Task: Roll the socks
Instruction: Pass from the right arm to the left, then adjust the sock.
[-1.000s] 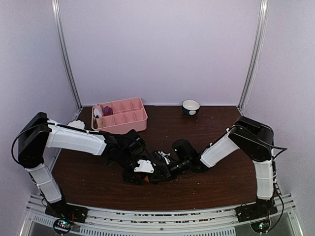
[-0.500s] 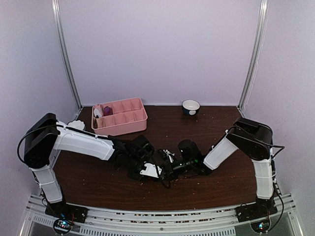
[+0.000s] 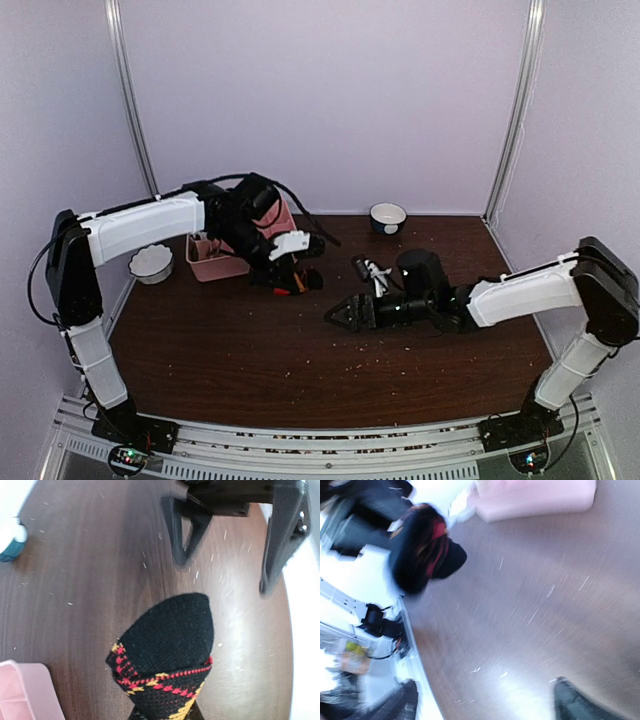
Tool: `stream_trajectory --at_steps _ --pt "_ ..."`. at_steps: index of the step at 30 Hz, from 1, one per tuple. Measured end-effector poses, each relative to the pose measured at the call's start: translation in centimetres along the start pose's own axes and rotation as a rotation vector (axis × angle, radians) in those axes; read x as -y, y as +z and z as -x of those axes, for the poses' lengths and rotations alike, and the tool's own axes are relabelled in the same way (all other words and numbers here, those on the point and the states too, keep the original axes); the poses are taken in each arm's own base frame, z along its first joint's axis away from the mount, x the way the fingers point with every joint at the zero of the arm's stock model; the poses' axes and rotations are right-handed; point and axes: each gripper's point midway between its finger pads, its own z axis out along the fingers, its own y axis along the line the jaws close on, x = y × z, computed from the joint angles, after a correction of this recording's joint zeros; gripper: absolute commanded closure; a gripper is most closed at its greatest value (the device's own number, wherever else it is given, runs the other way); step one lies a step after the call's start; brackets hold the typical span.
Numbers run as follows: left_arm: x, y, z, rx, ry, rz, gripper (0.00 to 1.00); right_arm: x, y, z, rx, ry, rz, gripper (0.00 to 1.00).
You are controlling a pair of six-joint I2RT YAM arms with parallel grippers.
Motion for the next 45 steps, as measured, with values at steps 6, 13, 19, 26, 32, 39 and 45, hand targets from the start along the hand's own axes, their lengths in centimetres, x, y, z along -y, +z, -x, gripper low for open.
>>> stream_trajectory --at_steps 6,13,19,26,32,39,45 --pt "0.5 -5.7 2.6 0.17 -0.126 -0.144 1.0 -1.8 -8.4 7.4 0.33 -0.242 -0.269 0.0" --pt "4.8 -7.6 3.8 0.233 -0.226 -0.362 1.0 1.8 -14.3 7.5 0.618 -0.1 -0.344 0.0" --pt "6.5 -8.5 4.3 0.259 -0.271 -0.448 1.0 -5.2 -10.2 6.6 0.513 -0.255 -0.172 0.0" --pt "7.2 -8.9 4.4 0.266 -0.286 -0.484 1.0 -14.7 -7.3 9.4 0.504 -0.346 0.115 0.06" --pt "7.8 -9.2 4.4 0.271 -0.285 -0.509 1.0 -15.5 -3.4 10.1 0.42 -0.35 0.133 0.23" --pt "7.9 -9.5 4.4 0.27 -0.276 -0.513 1.0 -15.7 -0.8 10.0 0.332 -0.344 0.131 0.33" --pt "7.9 -9.5 4.3 0.265 -0.264 -0.504 1.0 -16.2 -0.3 9.0 0.273 -0.346 0.176 0.52"
